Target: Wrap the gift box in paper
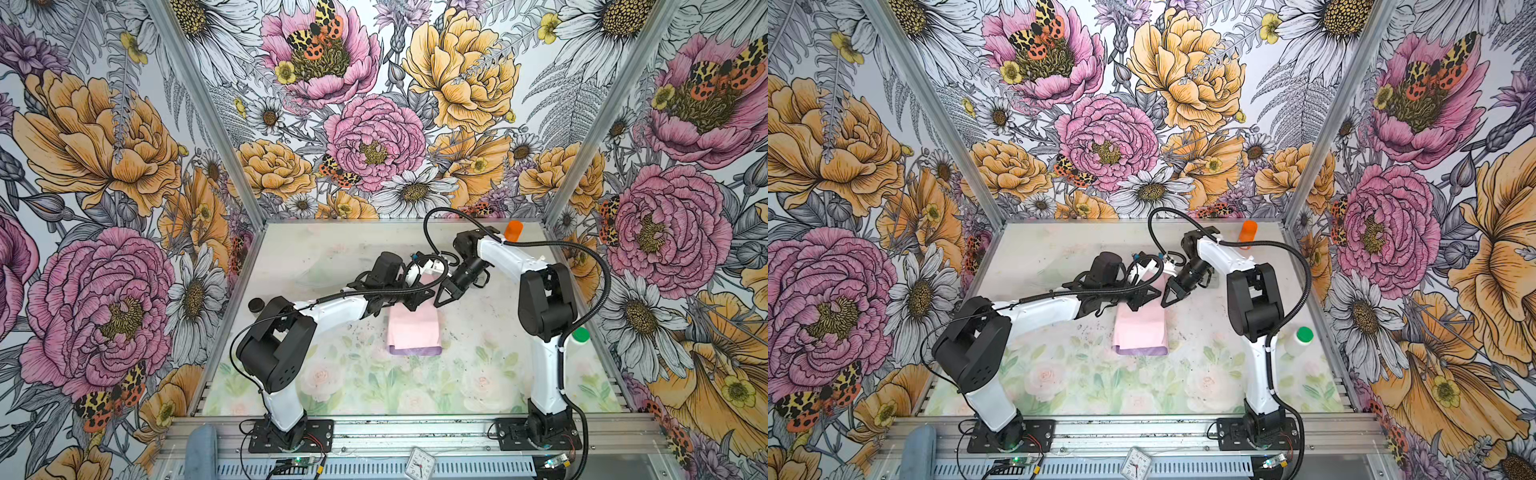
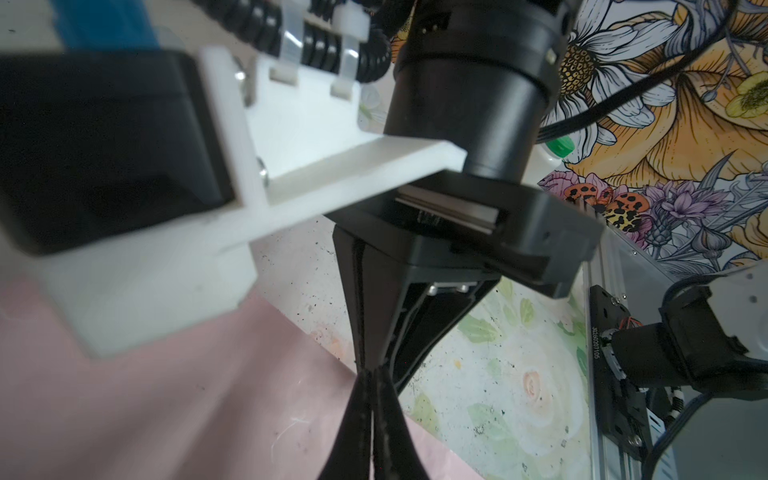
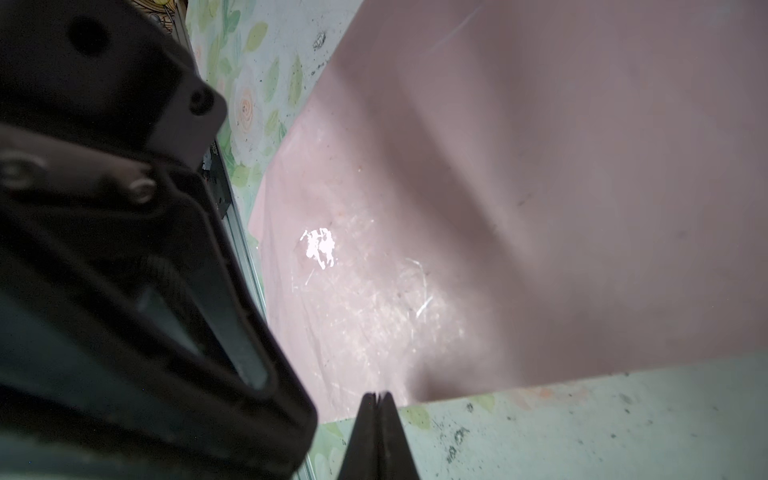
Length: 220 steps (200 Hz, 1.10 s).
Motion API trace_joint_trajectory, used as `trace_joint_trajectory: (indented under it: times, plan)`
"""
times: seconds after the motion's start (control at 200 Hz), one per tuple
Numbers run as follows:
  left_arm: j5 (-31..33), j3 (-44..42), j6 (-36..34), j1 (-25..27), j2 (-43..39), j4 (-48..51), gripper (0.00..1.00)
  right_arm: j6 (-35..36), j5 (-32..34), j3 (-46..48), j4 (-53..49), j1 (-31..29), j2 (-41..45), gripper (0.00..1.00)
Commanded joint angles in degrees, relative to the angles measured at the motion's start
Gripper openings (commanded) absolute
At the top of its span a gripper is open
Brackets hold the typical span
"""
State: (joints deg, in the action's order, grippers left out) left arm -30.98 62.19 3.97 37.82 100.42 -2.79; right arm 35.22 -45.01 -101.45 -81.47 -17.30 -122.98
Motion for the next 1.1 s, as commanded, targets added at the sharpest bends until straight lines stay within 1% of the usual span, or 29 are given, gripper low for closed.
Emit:
trace_joint_trajectory:
  times: [0.0,0.25,0.585,0.756,1.076,1.096]
  plan:
    - [0.5,1.8,-1.4,0.2,0.5,0.9,0.07,0.7,0.3,-2.0,-0.8,-0.2,-1.5,0.0]
    - [2.1,2.5,-0.9,-0.1,1.3,1.4,0.05,0.7,0.4,-4.1,-1.5,0.3,-3.3,0.0]
    - [1.6,3.4,-0.8,-0.4,2.6,1.4,0.04,0.1,0.1,-5.8,-1.7,1.1,-5.0,0.0]
    - [2.9,3.9,-0.2,-0.6,3.3,1.8,0.02,-0.3,0.4,-6.3,-1.9,1.5,-6.0,0.0]
    - [2.7,4.1,-0.1,-0.7,3.3,2.3,0.01,-1.5,0.6,-6.9,-2.1,2.0,-7.0,0.0]
    - [2.5,4.2,-0.1,-0.7,5.1,2.2,0.01,-1.6,0.6,-7.0,-2.1,1.9,-7.1,0.0]
